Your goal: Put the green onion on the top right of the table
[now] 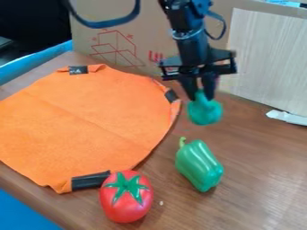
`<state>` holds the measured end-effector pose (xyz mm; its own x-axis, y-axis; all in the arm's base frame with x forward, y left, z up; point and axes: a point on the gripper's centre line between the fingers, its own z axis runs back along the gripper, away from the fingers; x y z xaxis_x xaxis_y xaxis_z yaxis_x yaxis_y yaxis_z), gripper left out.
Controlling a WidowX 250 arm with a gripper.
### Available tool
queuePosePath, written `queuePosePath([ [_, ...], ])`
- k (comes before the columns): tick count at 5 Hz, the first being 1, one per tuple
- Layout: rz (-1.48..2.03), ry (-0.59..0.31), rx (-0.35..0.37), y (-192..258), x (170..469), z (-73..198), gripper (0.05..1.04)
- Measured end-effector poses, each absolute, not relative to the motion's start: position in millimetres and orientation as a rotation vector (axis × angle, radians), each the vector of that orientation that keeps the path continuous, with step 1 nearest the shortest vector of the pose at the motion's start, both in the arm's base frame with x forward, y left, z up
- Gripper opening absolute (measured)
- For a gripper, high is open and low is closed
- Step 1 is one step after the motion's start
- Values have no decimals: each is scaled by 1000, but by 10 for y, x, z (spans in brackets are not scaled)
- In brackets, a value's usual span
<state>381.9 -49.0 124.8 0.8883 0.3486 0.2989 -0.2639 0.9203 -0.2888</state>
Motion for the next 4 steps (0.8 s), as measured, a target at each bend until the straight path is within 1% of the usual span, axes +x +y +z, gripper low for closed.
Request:
queuePosePath([
  [1,353,-380,-269,-557,4000,1217,280],
  [2,381,-389,-272,-574,4142,1067,279],
  [3,386,-393,-267,-590,4249,1012,341],
  [4,416,-380,-245,-582,4315,1017,632],
])
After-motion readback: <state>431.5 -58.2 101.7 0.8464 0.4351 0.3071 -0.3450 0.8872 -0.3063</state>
